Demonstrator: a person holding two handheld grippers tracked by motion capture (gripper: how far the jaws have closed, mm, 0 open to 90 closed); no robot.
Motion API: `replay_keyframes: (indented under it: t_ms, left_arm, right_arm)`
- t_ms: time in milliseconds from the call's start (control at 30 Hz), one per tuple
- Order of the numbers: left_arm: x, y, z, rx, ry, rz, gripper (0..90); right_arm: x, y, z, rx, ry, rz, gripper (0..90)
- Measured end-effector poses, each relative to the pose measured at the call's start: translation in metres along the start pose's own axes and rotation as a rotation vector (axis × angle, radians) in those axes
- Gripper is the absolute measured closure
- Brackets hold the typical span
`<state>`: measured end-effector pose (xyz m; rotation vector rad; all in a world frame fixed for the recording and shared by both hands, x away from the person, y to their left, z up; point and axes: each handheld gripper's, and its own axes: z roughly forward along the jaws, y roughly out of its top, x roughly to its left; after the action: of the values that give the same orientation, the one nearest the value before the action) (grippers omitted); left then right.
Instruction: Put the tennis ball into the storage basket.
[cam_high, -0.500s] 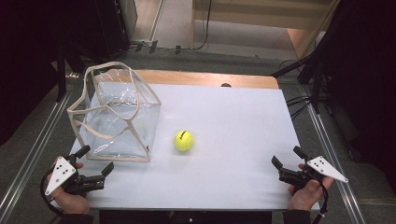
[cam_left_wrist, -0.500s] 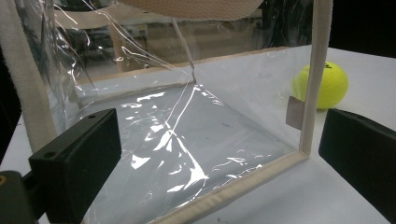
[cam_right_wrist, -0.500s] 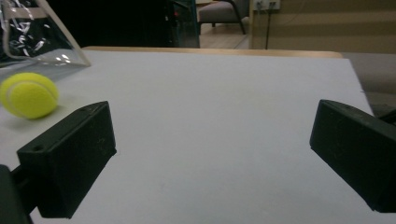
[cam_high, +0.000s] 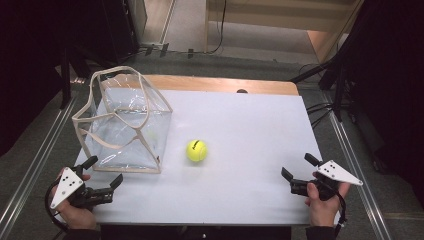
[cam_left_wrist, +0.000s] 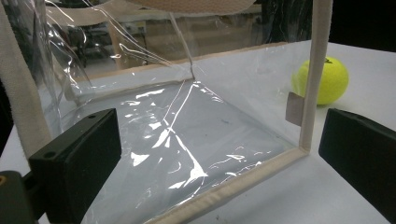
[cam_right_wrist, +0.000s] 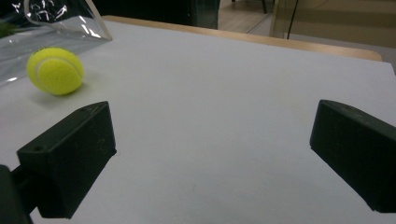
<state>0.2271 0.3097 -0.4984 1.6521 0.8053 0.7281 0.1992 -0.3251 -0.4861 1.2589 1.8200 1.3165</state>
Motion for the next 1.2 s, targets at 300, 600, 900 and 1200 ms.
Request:
replay_keyframes:
  t_ms: [300, 600, 900, 1200]
  left_arm:
    - [-0.001, 0.0, 0.0, 0.008, 0.0, 0.002, 0.0]
    - [0.0, 0.0, 0.0, -0.002, -0.009, -0.003, 0.0]
    - [0.0, 0.0, 0.001, 0.005, -0.006, 0.002, 0.0]
    - [0.0, 0.0, 0.001, 0.006, -0.01, 0.009, 0.0]
  right_arm:
    - [0.008, 0.015, 0.005, 0.062, 0.017, -0.05, 0.0]
    - [0.023, 0.036, 0.023, 0.115, 0.043, -0.156, 0.0]
    - [0.034, 0.054, 0.039, 0.157, 0.089, -0.202, 0.0]
    - [0.043, 0.06, 0.052, 0.194, 0.124, -0.235, 0.0]
